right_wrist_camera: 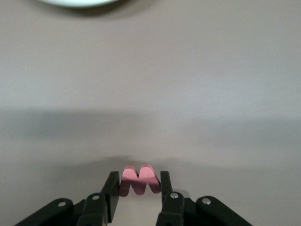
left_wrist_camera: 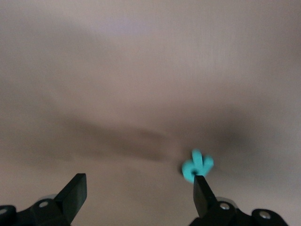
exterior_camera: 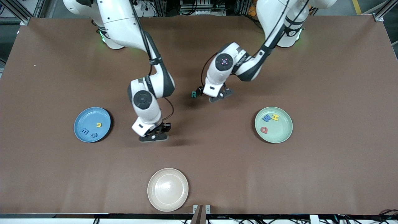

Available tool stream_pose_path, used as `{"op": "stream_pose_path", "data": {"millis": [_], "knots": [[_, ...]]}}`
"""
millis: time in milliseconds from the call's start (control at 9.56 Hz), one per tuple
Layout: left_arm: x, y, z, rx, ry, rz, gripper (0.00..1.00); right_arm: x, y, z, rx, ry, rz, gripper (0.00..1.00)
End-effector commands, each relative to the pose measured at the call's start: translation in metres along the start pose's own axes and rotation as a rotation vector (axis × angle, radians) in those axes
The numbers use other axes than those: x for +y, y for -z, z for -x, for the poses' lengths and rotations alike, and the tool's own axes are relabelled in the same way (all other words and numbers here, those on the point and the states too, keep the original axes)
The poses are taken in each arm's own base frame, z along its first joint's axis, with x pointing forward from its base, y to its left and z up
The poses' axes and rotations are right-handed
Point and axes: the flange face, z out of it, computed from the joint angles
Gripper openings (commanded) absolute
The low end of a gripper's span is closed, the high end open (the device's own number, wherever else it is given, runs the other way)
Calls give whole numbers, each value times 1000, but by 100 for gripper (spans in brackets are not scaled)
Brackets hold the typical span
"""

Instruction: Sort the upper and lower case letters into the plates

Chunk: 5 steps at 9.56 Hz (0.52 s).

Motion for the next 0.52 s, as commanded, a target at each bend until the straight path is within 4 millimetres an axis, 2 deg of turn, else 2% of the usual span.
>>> {"op": "stream_pose_path", "data": {"millis": [0,105,209,419], "knots": [[15,-19,37,30,-59,23,100,81,13,-6,-19,-76,-1,0],[28,-21,39,79,-155,28,100,124,22,-10,-25,-78,-13,0],[29,-27,38,132,-318,5,100,162,30,-9,-33,-82,-26,0],[48,-27,20,144,-467,-14,100,208,25,10,-73,-100,-35,0]]}}
